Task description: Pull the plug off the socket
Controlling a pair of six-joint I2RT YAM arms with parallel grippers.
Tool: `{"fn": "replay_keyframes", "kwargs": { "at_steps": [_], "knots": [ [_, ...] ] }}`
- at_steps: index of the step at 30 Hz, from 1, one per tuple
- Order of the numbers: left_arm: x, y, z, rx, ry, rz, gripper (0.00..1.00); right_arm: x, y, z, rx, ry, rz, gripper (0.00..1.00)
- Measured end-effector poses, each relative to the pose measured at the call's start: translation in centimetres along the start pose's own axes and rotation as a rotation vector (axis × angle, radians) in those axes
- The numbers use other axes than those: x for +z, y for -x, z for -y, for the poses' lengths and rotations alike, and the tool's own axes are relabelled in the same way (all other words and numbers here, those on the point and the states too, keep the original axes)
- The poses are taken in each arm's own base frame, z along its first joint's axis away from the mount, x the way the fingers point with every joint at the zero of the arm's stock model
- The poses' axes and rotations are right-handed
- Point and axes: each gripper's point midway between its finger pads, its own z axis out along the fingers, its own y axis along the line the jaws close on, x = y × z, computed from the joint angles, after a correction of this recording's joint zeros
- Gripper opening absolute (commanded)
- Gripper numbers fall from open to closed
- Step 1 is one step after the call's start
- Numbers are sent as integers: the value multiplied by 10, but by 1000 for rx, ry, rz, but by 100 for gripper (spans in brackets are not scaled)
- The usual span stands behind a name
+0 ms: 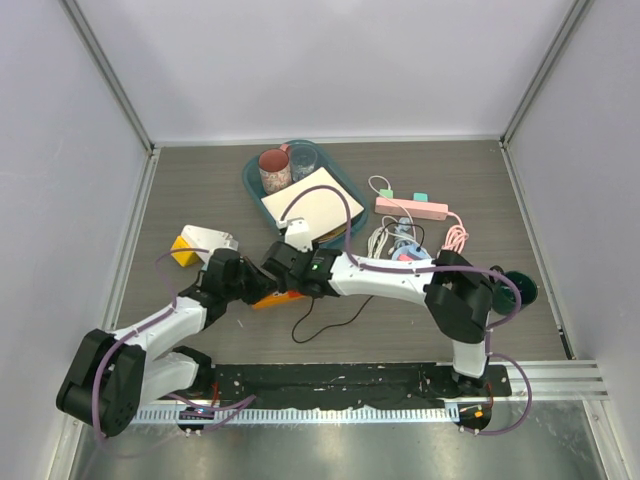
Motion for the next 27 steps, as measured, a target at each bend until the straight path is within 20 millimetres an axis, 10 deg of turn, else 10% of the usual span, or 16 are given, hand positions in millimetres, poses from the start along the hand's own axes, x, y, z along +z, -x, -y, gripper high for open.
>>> {"fn": "replay_keyframes", "kwargs": {
  "at_steps": [21,24,27],
  "knots": [
    [1,-1,2,7,7,-6,0,-50,58,-23,126,141,141,1],
    [1,-1,3,15,25,-15,18,-52,59,-16,117,118,149,1],
    [-2,2,12,34,29,-26,63,-58,64,-5,116,107,162,1]
  ]
}}
